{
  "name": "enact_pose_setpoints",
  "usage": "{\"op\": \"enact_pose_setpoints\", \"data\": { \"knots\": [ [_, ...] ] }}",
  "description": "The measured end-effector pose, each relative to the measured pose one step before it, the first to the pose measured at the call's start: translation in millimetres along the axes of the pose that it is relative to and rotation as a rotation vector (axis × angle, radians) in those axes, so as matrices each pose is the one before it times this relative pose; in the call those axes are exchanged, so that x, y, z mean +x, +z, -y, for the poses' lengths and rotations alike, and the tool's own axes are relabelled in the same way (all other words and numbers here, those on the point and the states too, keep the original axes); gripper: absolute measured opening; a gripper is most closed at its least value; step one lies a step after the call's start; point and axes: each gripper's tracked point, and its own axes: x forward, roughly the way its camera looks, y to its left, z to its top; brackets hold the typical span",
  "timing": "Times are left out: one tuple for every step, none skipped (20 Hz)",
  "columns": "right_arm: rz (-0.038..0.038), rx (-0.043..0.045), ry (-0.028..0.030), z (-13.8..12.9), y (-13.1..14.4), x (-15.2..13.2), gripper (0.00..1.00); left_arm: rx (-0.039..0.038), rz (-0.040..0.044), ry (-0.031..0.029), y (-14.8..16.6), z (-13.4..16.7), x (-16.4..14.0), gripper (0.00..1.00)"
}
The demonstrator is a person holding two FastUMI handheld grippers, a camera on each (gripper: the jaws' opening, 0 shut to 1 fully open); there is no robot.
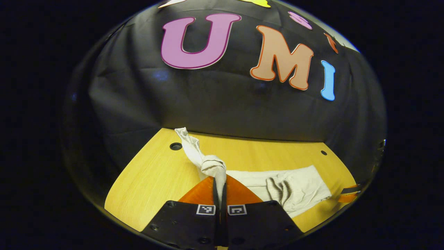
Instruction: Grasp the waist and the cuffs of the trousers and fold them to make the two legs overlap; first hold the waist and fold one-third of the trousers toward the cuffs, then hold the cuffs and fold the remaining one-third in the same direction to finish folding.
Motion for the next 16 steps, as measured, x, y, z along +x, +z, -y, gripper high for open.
{"op": "enact_pose_setpoints", "data": {
  "knots": [
    [0.00239, -0.00161, 0.00020, 4.75, 0.48, -2.64, 0.96, 0.00490, 0.00627, -0.01116, 3.52, 12.03, 0.22, 0.00],
    [0.00169, -0.00019, 0.00112, 4.60, -0.15, -2.57, 0.96, 0.00621, 0.00458, -0.00770, 3.87, 10.68, -0.24, 0.00],
    [0.00252, 0.00082, 0.00204, 4.25, 0.65, -2.82, 0.96, 0.00710, 0.00529, -0.00958, 3.92, 11.70, 0.54, 0.00],
    [0.00295, 0.00103, 0.00340, 3.85, -0.17, -2.52, 0.96, 0.00665, 0.00670, -0.01042, 3.83, 11.85, 0.47, 0.00],
    [0.00304, -0.00034, 0.00000, 4.47, 0.46, -3.25, 0.96, 0.00561, 0.00749, -0.00968, 3.94, 10.87, 1.90, 0.00],
    [0.00399, -0.00052, 0.00100, 4.96, 0.51, -3.47, 0.97, 0.00345, 0.00353, -0.01731, 1.17, 9.25, -2.27, 0.00],
    [0.00254, 0.00137, 0.00062, 4.44, -0.18, -1.86, 0.97, 0.00483, 0.00370, -0.01299, 3.15, 14.35, 5.74, 0.00],
    [0.00141, 0.00115, -0.00145, 4.59, -0.51, -2.84, 0.96, 0.00451, 0.00162, -0.01353, 1.64, 11.51, 1.65, 0.00],
    [0.00420, 0.00113, -0.00149, 4.61, 0.65, -2.54, 0.97, 0.00707, 0.00456, -0.01554, 2.78, 11.27, 2.28, 0.00],
    [0.00235, 0.00284, -0.00046, 4.80, -0.28, -3.42, 0.96, 0.00727, 0.00221, -0.01313, 3.04, 11.76, 2.91, 0.00],
    [0.00291, 0.00267, -0.00262, 4.60, 0.09, -3.18, 0.97, 0.00763, 0.00226, -0.01525, 1.38, 12.10, 2.80, 0.00],
    [0.00238, 0.00193, -0.00221, 5.49, -1.27, -1.49, 0.97, 0.00712, 0.00256, -0.01302, 1.07, 11.78, 2.43, 0.00],
    [0.00115, 0.00301, -0.00371, 5.85, 0.16, -3.70, 0.97, 0.00513, -0.00187, -0.01534, -0.87, 12.15, 3.16, 0.00],
    [0.00299, 0.00345, -0.00270, 5.24, -0.11, -3.75, 0.97, 0.00310, -0.00040, -0.01482, 0.20, 12.67, 3.17, 0.00],
    [0.00124, 0.00503, -0.00288, 4.68, -0.49, -2.51, 0.97, 0.00190, -0.00262, -0.01494, -0.73, 12.02, 3.70, 0.00],
    [0.00000, 0.00360, -0.00365, 5.53, -1.98, -3.07, 0.97, 0.00077, -0.00152, -0.01615, -0.30, 12.06, 4.04, 0.00]
  ]
}}
